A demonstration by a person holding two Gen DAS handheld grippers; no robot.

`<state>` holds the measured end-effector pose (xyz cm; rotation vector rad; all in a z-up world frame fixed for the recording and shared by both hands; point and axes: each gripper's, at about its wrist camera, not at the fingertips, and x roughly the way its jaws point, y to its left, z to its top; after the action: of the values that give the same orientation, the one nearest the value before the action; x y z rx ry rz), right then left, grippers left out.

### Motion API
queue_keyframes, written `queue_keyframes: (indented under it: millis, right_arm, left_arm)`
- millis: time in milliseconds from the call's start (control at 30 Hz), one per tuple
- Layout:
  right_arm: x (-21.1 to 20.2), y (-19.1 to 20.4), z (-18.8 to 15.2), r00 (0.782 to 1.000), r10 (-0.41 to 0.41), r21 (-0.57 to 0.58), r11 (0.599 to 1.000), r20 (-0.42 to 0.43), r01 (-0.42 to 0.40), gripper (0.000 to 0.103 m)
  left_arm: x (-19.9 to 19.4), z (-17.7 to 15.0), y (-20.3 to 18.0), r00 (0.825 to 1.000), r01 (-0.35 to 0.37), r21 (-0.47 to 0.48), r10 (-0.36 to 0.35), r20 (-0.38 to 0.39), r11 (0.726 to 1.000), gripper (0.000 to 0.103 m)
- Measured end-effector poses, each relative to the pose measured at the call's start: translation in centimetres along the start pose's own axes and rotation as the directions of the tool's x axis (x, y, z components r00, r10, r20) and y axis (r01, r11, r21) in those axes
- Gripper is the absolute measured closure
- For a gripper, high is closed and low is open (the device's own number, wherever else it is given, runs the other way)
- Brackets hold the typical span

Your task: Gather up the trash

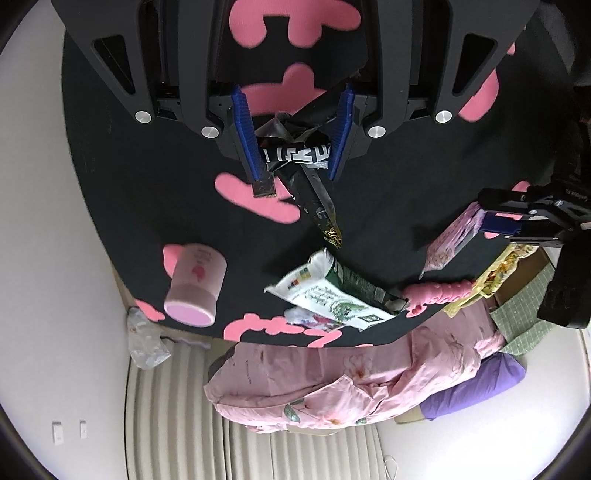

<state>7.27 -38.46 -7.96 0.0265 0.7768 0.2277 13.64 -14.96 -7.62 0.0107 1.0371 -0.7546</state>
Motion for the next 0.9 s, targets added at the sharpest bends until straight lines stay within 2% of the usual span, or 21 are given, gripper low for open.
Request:
queue_keyframes:
  millis: [100,133,200,300,400,467,600,767,833,867,900]
  right_arm:
    - [-0.7,-0.1,-0.9,0.998,0.068,-0.012,0.998,0.014,-0.068,0.06]
    - [-0.9,0.0,-1.1,0.997,0.071,-0.021,0.997,0.018,-0.07,0.059]
    - [-1.7,0.1,-1.5,0.997,0.059,-0.038,0.998,0.04,-0.058,0.051]
    - [-2.5,-0.1,-1.7,0.996,0.078,-0.034,0.996,0.037,-0.077,0.051]
    - [-2.9,0.0,-2.2,1.0,0.03,-0.052,0.998,0.005,-0.03,0.051]
    - [-3.1,-0.2,-2.7,1.0,-0.008,-0.048,0.999,-0.011,0.007,0.051]
    - [-5.2,-1.7,-3.6,0.992,-0.123,0.025,0.992,0.023,0.123,0.051]
    - [-5.2,-1.9,-3.4,0.995,-0.094,0.047,0.995,0.018,0.093,0.051]
    - [-3.9,-0.9,-3.4,0.998,-0.057,0.043,0.997,-0.004,0.058,0.054]
    - [-3.0,-0.4,-3.4,0.999,-0.046,0.04,0.998,-0.021,0.047,0.058]
    - [-2.3,0.0,-3.4,0.998,-0.045,0.035,0.998,-0.038,0.046,0.068]
  left_arm:
    - [0.2,-0.2,-0.2,0.999,0.034,-0.008,-0.034,-0.006,0.999,0.042]
    - [0.3,-0.2,-0.3,0.999,0.036,-0.013,-0.036,-0.007,0.999,0.042]
    - [0.4,-0.2,-0.4,0.999,0.031,-0.023,-0.031,-0.008,0.999,0.042]
    - [0.4,-0.1,-0.7,1.0,0.008,-0.031,-0.008,-0.011,0.999,0.042]
    - [-0.2,0.0,-1.0,0.999,-0.029,-0.019,0.029,0.014,0.999,0.042]
    - [-1.3,0.2,-1.3,0.996,-0.059,0.003,0.059,0.059,0.998,0.042]
    - [-3.7,0.5,-1.5,0.983,-0.109,0.024,0.105,0.152,0.994,0.042]
    - [-4.2,0.8,-0.2,0.976,-0.107,-0.041,0.113,0.185,0.993,0.042]
    - [-4.1,0.6,0.0,0.977,-0.104,-0.054,0.112,0.183,0.993,0.042]
    - [-4.0,0.5,0.0,0.979,-0.097,-0.053,0.104,0.173,0.994,0.042]
    - [-3.9,0.4,0.0,0.983,-0.086,-0.049,0.093,0.158,0.995,0.042]
